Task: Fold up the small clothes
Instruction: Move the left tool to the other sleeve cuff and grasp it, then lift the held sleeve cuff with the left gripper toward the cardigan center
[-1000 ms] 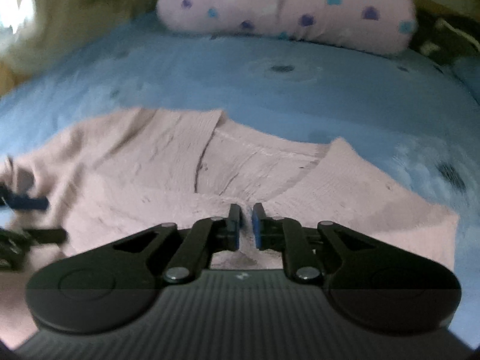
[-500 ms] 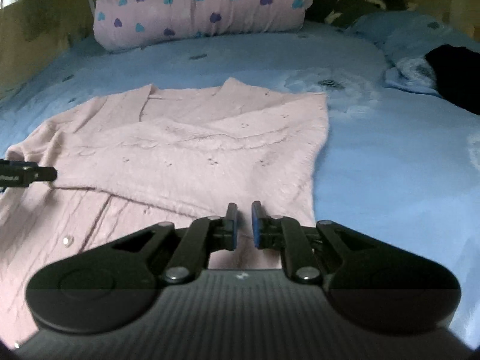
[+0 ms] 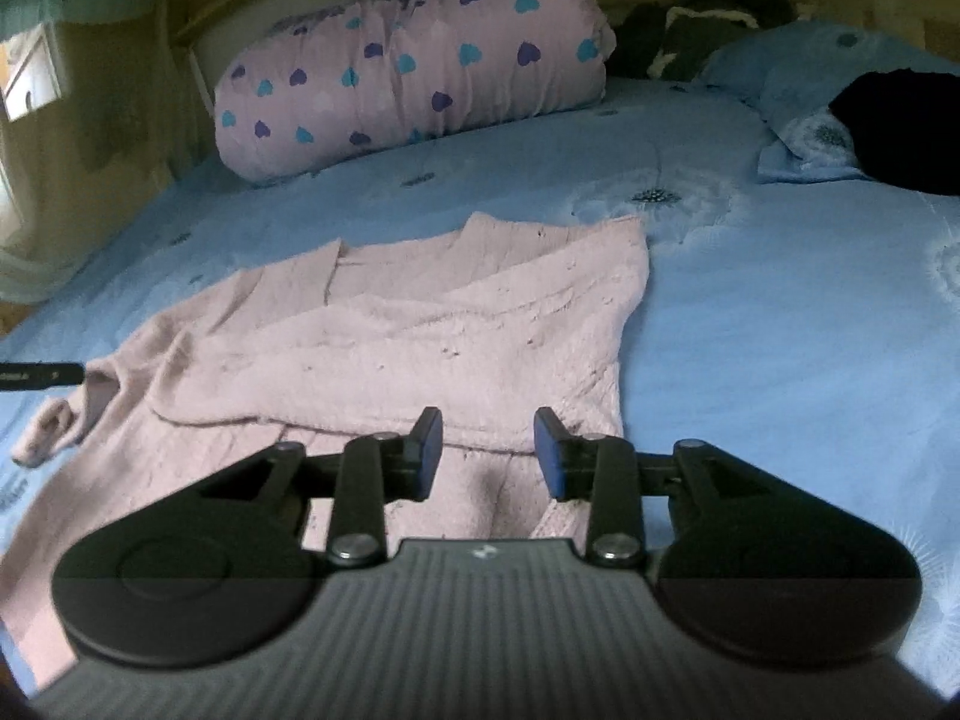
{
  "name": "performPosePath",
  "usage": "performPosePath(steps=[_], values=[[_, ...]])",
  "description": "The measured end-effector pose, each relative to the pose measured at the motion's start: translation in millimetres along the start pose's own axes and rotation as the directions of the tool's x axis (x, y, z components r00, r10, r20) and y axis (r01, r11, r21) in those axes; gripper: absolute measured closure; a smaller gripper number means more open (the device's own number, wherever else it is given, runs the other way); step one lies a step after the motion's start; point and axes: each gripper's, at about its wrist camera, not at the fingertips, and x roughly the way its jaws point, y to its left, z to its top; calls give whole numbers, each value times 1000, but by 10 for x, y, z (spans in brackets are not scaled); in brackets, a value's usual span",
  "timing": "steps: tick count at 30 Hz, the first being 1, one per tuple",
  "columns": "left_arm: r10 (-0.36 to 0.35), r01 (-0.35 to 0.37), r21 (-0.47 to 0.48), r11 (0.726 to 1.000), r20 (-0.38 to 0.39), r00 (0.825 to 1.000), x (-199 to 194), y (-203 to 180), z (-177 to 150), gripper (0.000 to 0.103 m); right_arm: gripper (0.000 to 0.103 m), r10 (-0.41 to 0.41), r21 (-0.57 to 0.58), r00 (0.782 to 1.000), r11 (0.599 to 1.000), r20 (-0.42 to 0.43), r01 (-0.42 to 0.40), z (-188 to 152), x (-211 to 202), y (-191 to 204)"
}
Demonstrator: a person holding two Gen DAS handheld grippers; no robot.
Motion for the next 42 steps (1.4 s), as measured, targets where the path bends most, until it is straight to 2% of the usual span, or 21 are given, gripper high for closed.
performPosePath(steps=[5, 9, 11, 13, 15, 18, 22, 24, 29, 31, 33, 35, 39, 42], values=[[106, -110, -93, 990, -49, 993, 51, 516, 32, 36, 66, -16, -11, 1000, 1000, -22, 16, -3, -14, -2], [138, -155, -169, 973, -110, 984, 165, 846, -52, 36, 66, -12, -33, 999, 999, -36, 11, -30, -29, 14], [125, -148, -192, 970, -127, 984, 161, 917, -124, 36, 66, -16, -34, 999, 999, -39, 15, -24, -23, 21], [96, -114, -168, 979, -115, 989, 135, 885, -175, 35, 66, -15, -31, 999, 999, -41, 14, -16, -12, 28], [100, -113, -111, 987, -114, 988, 146, 775, -195, 35, 66, -16, -29, 999, 999, -46, 15, -13, 2, 36], [136, -140, -33, 990, -120, 984, 212, 617, -216, 35, 66, -24, -36, 998, 999, -64, 22, -28, 30, 57], [220, -218, 29, 976, -136, 966, 384, 558, -266, 35, 66, -34, -50, 997, 998, -70, 30, -44, 35, 64], [230, -227, 34, 973, -156, 961, 463, 594, -308, 35, 66, -35, -47, 997, 998, -69, 32, -47, 27, 61], [214, -220, -25, 975, -150, 965, 534, 769, -383, 33, 66, -43, -35, 996, 999, -75, 40, -44, 43, 55], [199, -209, -54, 976, -149, 969, 551, 842, -410, 37, 66, -45, -38, 996, 998, -78, 42, -44, 56, 69], [157, -170, -78, 982, -146, 977, 527, 893, -442, 61, 66, -47, -41, 995, 998, -83, 43, -45, 70, 75], [145, -157, -81, 984, -135, 980, 500, 902, -446, 74, 66, -51, -45, 995, 998, -89, 47, -51, 87, 81], [107, -120, -129, 984, -101, 989, 422, 976, -410, 86, 66, -53, -42, 994, 998, -92, 49, -55, 97, 71], [73, -83, -192, 978, -59, 996, 276, 1068, -347, 87, 66, -53, -40, 994, 998, -92, 49, -54, 106, 76]])
